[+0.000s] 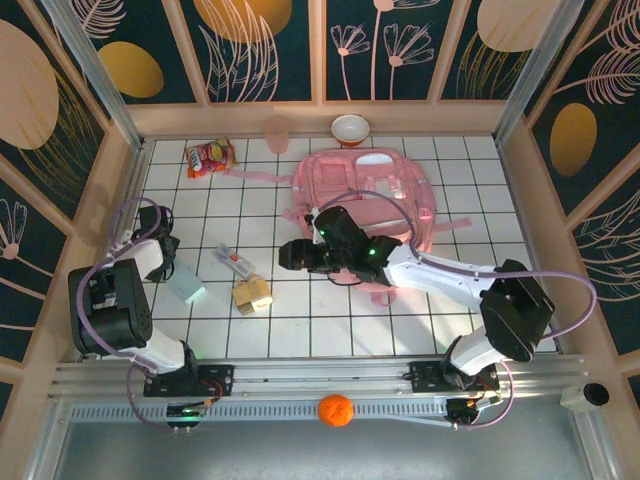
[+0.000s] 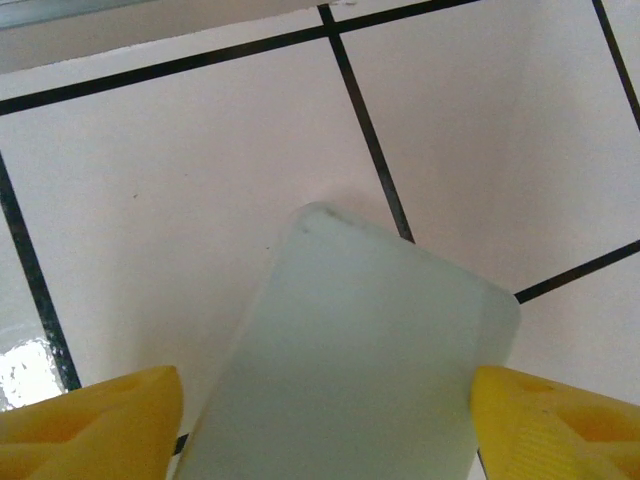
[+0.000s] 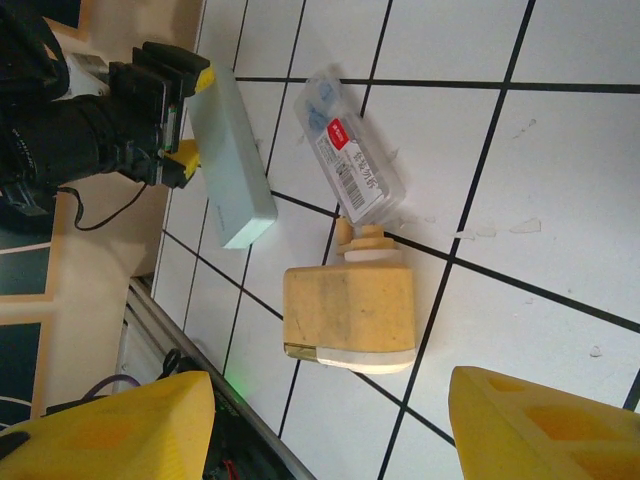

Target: Pack books, pencil case, and school supplies into a backpack

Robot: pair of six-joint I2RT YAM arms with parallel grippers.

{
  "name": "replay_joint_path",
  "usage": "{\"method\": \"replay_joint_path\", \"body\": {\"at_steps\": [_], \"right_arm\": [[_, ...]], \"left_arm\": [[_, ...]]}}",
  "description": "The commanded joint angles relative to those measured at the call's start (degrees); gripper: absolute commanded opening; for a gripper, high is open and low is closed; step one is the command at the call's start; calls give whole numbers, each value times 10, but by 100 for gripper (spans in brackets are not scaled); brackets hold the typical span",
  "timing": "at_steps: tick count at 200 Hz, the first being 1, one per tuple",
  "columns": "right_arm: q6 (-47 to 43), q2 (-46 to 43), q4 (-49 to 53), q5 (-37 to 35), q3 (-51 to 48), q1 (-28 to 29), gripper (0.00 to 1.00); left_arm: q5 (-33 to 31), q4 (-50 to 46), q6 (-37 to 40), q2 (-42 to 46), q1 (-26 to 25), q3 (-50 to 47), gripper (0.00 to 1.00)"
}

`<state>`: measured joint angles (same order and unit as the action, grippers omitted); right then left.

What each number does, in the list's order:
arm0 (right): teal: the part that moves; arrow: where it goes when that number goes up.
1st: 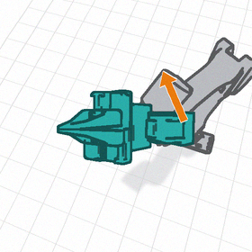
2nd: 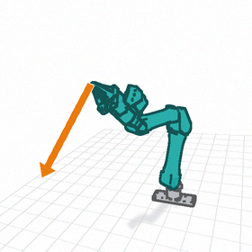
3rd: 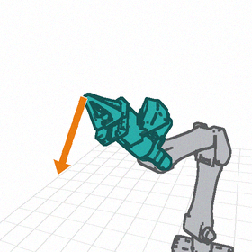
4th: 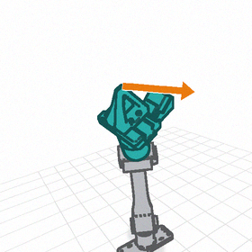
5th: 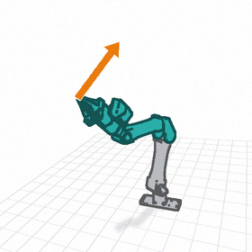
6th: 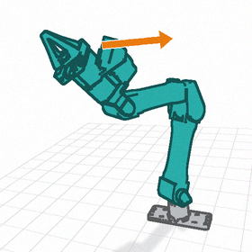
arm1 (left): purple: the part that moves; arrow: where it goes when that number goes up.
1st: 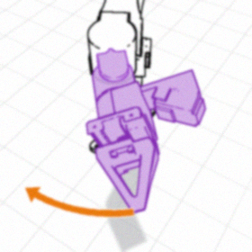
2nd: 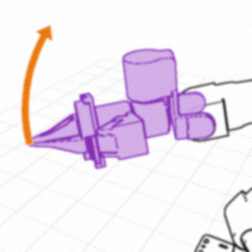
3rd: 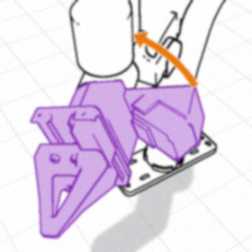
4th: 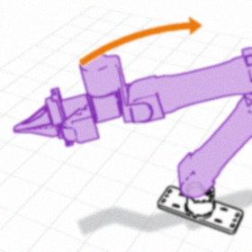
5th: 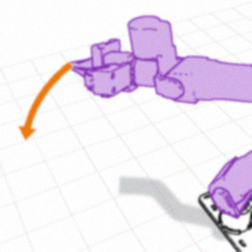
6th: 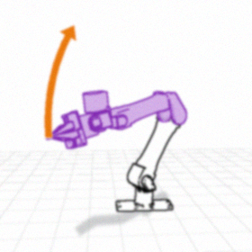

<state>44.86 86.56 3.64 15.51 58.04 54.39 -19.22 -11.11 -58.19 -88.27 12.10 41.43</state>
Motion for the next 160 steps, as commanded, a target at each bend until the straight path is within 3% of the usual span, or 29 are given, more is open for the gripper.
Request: {"method": "replay_joint_path", "body": {"at_steps": [1,123,142,160], "right_arm": [[-14,5,-16,10,24,3,64],[2,53,-78,40,47,5,64],[3,63,-82,47,53,6,64],[3,69,-88,53,57,8,64]], "left_arm": [[23,-61,3,-5,1,-14,70],[59,-117,27,97,-10,-25,48],[60,-139,34,107,-20,-9,55],[47,-168,43,114,-36,4,75]]}}
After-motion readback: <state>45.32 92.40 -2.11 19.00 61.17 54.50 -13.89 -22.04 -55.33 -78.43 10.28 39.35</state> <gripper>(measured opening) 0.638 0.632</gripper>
